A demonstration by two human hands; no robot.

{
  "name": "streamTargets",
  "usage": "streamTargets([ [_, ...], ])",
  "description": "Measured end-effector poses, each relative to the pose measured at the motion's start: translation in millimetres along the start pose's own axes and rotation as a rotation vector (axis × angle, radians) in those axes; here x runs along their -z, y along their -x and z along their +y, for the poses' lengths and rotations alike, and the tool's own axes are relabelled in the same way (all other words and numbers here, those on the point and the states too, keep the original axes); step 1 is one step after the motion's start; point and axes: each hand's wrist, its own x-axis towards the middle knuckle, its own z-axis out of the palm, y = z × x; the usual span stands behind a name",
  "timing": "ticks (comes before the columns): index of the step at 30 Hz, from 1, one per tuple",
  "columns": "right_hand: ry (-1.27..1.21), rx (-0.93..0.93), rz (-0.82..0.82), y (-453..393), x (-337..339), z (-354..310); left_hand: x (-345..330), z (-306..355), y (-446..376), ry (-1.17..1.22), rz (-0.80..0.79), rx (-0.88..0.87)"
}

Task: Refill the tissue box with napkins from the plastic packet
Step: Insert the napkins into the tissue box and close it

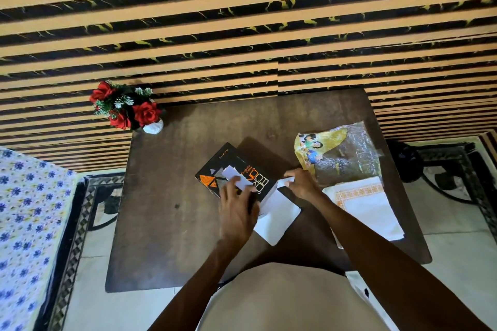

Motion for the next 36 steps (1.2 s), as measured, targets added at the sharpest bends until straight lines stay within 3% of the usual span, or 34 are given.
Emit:
streamTargets([
  [2, -0.019, -0.026, -0.019, -2, -5, 4, -9, 6, 10, -0.112, -0.141, -0.076],
  [5, -0.043, -0.077, 0.138, 2, -9, 5, -19, 13, 15, -0.267, -0.2, -0.081],
  [13, -0.042, -0.055, 0.47, 45, 0, 28, -23, 16, 1, -0.328, -0.165, -0.086],
  [19, 0.011, -0.199, 0.614, 75, 23, 82, -36, 20, -9, -0.336, -0.221, -0.084],
  [26, -0.028, -0.58, 0.427, 86, 63, 160, -47, 61, -21, -0.406, -0.279, -0.059],
  [31, -0.152, -0.595, 0.147, 70, 71, 227, -50, 73, -24, -0.465, -0.287, -0.001],
  [34, -0.225, -0.525, 0.071, 29, 47, 314, -49, 83, -23, -0.411, -0.235, 0.018],
  [36, -0.297, -0.501, 0.028, 24, 48, 320, -49, 83, -24, -0.38, -0.244, 0.036],
])
